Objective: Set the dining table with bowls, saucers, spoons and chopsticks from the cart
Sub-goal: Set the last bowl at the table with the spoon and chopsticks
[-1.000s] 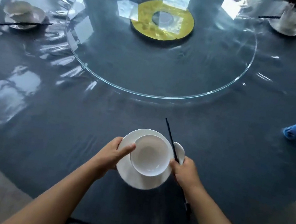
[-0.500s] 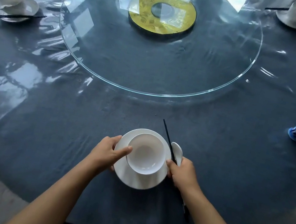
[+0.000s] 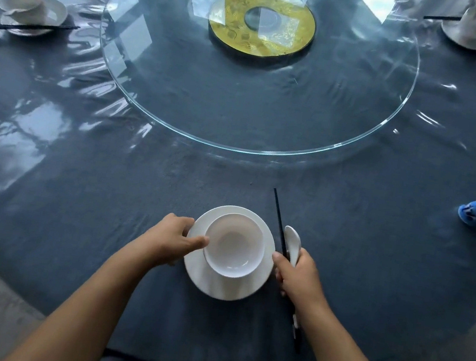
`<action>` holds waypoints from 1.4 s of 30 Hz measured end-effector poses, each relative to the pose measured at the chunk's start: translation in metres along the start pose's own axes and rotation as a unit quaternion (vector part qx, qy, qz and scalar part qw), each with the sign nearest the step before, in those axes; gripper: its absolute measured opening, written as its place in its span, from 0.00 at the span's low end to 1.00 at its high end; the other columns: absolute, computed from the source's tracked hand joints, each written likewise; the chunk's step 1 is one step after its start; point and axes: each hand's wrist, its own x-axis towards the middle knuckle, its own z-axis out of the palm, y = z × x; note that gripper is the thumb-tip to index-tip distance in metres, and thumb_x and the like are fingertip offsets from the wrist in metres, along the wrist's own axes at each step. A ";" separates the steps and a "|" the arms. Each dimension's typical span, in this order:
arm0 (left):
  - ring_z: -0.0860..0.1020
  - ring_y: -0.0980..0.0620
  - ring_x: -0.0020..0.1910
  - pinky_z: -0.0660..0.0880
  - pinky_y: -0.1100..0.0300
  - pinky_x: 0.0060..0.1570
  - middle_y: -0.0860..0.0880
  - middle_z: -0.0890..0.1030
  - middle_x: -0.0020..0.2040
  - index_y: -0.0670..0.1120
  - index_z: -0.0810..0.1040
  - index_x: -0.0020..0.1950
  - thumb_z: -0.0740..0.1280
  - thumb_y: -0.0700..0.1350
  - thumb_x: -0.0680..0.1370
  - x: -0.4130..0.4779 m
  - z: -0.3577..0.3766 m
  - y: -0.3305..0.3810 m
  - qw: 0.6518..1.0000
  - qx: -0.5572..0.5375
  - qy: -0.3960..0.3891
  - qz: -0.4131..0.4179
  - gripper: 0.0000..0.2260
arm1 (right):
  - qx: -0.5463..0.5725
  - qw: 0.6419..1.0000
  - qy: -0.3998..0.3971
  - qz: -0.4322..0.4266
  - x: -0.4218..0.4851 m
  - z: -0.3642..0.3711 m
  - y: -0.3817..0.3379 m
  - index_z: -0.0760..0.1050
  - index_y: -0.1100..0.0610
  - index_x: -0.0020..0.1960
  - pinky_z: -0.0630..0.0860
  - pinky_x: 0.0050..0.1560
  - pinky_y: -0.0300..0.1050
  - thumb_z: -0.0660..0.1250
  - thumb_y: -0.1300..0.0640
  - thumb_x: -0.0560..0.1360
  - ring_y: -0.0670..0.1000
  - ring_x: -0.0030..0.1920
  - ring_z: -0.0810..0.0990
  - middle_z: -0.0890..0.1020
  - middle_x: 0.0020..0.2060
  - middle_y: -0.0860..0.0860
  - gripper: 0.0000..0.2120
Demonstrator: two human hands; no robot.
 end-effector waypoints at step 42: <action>0.81 0.46 0.28 0.79 0.56 0.28 0.41 0.81 0.35 0.38 0.72 0.51 0.63 0.34 0.82 -0.078 0.125 0.053 0.926 -0.358 -0.120 0.011 0.01 | 0.123 0.986 -0.057 -0.102 0.028 -0.032 -0.095 0.72 0.61 0.45 0.56 0.21 0.35 0.68 0.61 0.77 0.45 0.22 0.61 0.64 0.24 0.49 0.05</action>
